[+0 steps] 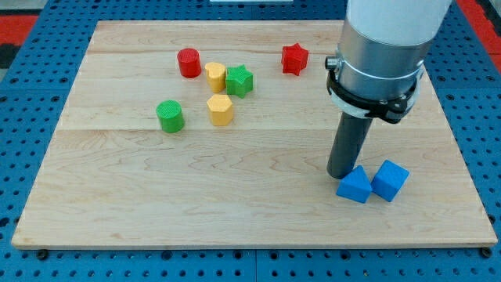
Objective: Move the green circle closer to the blue cube
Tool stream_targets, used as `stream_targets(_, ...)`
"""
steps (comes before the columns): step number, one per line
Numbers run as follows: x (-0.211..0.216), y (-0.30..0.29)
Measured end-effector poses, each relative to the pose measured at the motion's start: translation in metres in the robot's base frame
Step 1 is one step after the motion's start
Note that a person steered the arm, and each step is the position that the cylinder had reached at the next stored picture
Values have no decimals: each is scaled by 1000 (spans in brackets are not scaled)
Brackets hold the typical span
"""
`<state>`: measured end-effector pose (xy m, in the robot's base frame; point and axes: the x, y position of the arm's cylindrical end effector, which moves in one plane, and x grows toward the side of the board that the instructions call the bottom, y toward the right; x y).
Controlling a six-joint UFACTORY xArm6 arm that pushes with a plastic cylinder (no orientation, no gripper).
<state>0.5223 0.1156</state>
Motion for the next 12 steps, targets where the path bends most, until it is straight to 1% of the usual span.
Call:
stream_targets(1, 0, -24)
stream_targets(2, 2, -88)
stream_targets(3, -15, -174)
stream_targets(4, -36, -248)
stream_targets(5, -69, -294)
stream_targets(6, -101, -317)
stream_targets(7, -104, -318)
stream_targets(10, -101, -199)
stream_targets(11, -83, -154)
stream_targets(12, -67, -134)
